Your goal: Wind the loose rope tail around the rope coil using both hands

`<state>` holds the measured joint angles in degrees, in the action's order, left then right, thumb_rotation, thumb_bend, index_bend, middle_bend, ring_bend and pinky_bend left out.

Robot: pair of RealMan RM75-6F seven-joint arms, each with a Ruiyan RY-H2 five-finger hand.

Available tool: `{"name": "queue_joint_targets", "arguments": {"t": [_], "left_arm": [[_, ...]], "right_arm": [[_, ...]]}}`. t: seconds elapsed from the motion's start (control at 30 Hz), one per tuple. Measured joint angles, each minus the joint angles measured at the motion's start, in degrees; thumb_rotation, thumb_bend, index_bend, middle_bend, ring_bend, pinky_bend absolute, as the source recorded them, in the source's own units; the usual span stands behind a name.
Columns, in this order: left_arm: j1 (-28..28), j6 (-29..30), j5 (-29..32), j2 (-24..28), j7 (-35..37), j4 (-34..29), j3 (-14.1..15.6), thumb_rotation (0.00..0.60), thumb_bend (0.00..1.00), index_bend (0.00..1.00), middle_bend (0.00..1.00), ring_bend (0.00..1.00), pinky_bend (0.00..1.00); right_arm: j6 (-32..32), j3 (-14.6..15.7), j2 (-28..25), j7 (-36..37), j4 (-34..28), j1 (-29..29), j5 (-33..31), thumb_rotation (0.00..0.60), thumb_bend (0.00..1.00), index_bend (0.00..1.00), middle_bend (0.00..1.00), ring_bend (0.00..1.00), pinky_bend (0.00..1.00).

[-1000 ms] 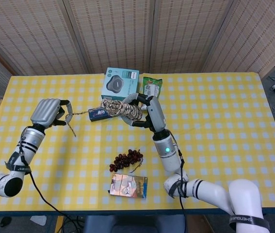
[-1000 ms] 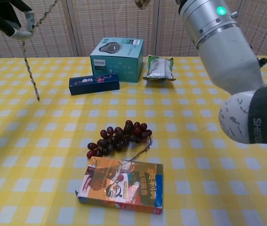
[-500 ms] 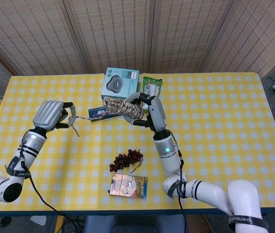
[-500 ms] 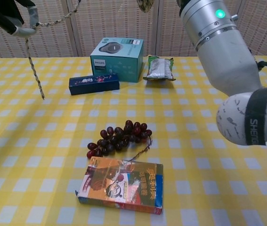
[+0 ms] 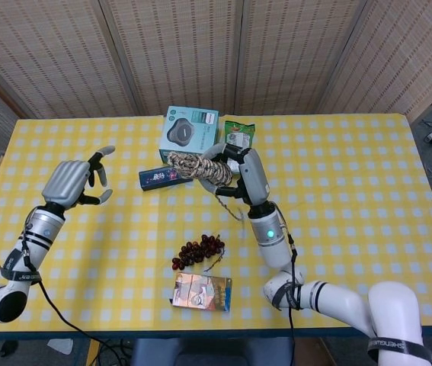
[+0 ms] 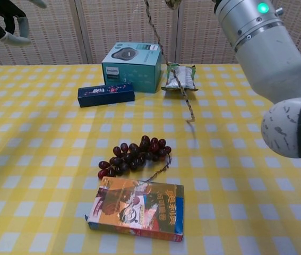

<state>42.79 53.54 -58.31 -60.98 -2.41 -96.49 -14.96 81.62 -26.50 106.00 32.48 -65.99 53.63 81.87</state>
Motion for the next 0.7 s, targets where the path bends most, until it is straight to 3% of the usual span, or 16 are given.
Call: {"name": "queue_joint_targets", "arguments": {"t": [0.1, 0.33, 0.7], "left_arm": [[-0.99, 0.53, 1.11, 0.15, 0.40, 0.49, 0.20, 0.600, 0.29, 0.10, 0.35, 0.37, 0.54], [-4.25, 3.42, 3.30, -0.02, 1.19, 3.22, 0.98, 0.600, 0.29, 0.13, 0.35, 0.36, 0.49], [-11.03, 8.04, 3.70, -2.51, 0.93, 13.33, 4.60, 0.600, 0.29, 0.18, 0.35, 0.35, 0.45]], "right_arm": [[-0.39, 0.80, -2.10, -0.91, -1.79, -0.87, 0.45, 0.600, 0.26, 0.90, 0.72, 0.58, 0.63], [-1.55, 2.85, -7.96, -3.26, -6.81, -3.70, 1.15, 0.600, 0.27, 0.90, 0.72, 0.58, 0.63], [-1.37, 5.41, -14.49, -4.89, -12.24, -8.69, 1.60, 0.600, 0.27, 0.90, 0.72, 0.58, 0.63]]}}
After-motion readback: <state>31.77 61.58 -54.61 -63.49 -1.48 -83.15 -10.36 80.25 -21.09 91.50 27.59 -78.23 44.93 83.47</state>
